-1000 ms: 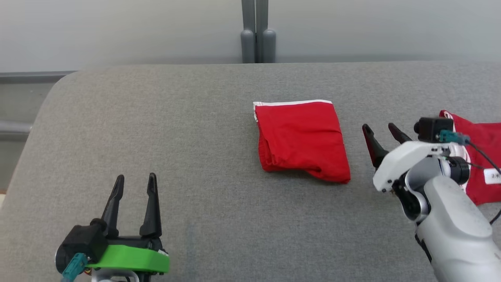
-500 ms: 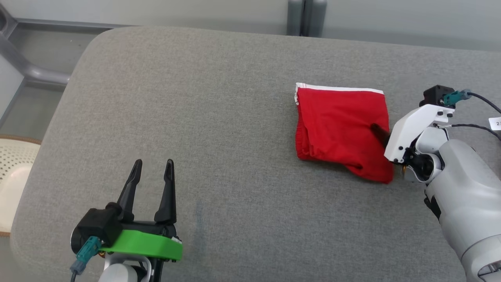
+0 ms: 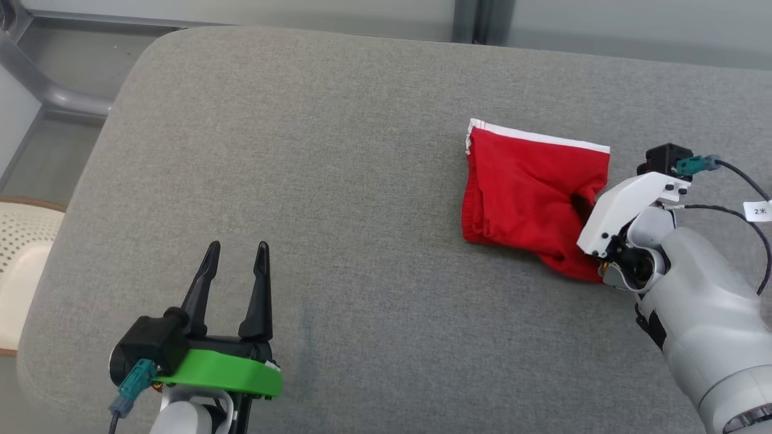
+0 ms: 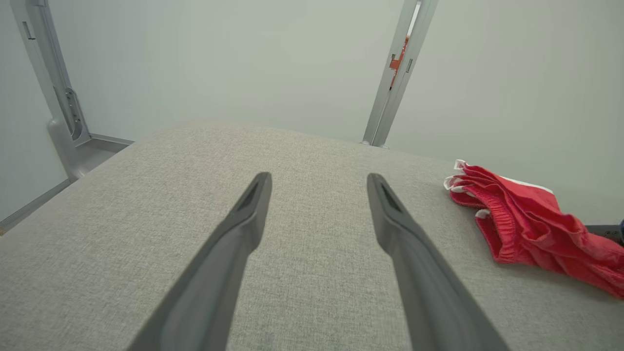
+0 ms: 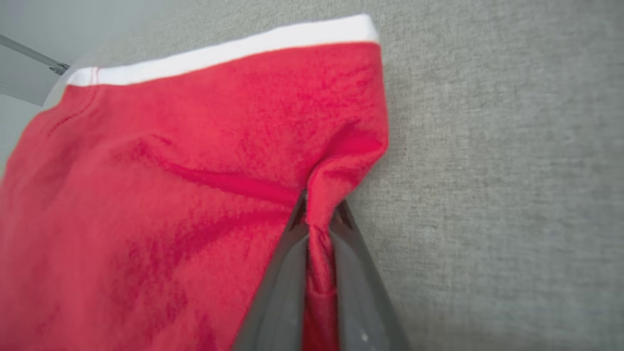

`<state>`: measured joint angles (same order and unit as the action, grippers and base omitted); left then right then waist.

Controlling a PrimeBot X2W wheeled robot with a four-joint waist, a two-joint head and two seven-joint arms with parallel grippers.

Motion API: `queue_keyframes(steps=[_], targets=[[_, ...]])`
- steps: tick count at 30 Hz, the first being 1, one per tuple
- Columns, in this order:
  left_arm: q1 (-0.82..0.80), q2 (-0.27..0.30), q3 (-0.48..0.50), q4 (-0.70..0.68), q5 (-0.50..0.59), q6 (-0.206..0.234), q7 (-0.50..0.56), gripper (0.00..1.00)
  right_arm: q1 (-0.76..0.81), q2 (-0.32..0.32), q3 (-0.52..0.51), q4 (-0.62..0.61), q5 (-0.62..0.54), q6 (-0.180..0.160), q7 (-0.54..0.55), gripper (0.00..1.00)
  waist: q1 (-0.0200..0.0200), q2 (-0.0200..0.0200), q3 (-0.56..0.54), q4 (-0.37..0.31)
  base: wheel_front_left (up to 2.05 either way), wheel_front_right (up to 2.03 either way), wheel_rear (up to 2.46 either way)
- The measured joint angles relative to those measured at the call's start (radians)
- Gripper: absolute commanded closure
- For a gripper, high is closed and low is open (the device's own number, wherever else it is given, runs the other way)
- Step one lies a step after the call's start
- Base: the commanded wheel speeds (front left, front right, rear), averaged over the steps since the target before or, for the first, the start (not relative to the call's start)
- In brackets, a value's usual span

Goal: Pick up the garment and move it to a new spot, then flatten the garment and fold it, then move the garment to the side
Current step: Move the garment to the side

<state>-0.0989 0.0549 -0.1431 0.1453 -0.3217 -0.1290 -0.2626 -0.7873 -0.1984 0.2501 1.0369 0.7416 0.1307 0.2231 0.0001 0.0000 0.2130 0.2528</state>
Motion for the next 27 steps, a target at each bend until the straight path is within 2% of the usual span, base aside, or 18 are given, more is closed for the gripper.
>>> queue_keyframes(steps=[5,9,15,27], targets=[[0.004,0.022,-0.017,-0.011,0.002,0.0,0.0,0.0,0.042,0.009,0.062,-0.052,0.044,0.0,-0.048,1.0,0.0,0.0,-0.024,-0.055,0.0,0.0,0.0],[0.004,0.043,-0.058,-0.011,0.002,0.0,0.0,0.0,0.077,0.004,0.119,-0.128,0.092,0.0,-0.091,1.0,0.0,0.0,-0.045,-0.126,0.0,0.0,0.0],[-0.011,0.068,-0.091,-0.01,-0.002,0.0,0.0,0.0,0.107,-0.029,0.197,-0.234,0.148,0.0,-0.128,1.0,0.0,0.0,-0.069,-0.259,0.0,0.0,0.0],[-0.057,0.097,-0.136,0.01,-0.011,0.0,0.0,0.0,0.109,-0.062,0.29,-0.317,0.2,0.0,-0.194,1.0,-0.0001,0.0,-0.075,-0.53,0.0,0.0,0.0]])
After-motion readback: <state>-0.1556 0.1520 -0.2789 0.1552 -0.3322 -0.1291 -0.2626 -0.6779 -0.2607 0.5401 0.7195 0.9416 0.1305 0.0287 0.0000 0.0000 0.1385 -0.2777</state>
